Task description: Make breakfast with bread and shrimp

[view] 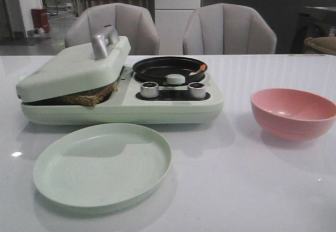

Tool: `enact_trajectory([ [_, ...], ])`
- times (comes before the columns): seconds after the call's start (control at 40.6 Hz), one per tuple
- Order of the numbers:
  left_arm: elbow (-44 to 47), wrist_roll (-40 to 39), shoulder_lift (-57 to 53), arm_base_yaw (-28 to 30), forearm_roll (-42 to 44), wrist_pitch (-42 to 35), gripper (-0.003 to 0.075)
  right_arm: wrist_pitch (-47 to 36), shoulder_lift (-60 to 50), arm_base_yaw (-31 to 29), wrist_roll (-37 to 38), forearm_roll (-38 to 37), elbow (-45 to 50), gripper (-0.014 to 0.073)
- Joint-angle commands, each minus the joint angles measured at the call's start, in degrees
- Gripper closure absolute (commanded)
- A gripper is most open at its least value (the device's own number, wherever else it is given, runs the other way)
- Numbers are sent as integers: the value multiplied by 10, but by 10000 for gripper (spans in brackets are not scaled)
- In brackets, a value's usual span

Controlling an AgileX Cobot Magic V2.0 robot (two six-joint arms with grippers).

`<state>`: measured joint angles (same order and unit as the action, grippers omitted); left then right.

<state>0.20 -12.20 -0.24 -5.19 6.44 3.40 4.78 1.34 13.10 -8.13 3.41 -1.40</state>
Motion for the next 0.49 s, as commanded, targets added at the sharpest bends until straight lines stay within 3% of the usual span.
enact_trajectory([
  [0.0, 18, -8, -14, 1, -4, -52, 687, -61, -21, -12, 39, -34, 3, 627],
  [0.468, 18, -8, -14, 1, -4, -52, 687, -72, -30, -42, 41, -24, 29, 627],
])
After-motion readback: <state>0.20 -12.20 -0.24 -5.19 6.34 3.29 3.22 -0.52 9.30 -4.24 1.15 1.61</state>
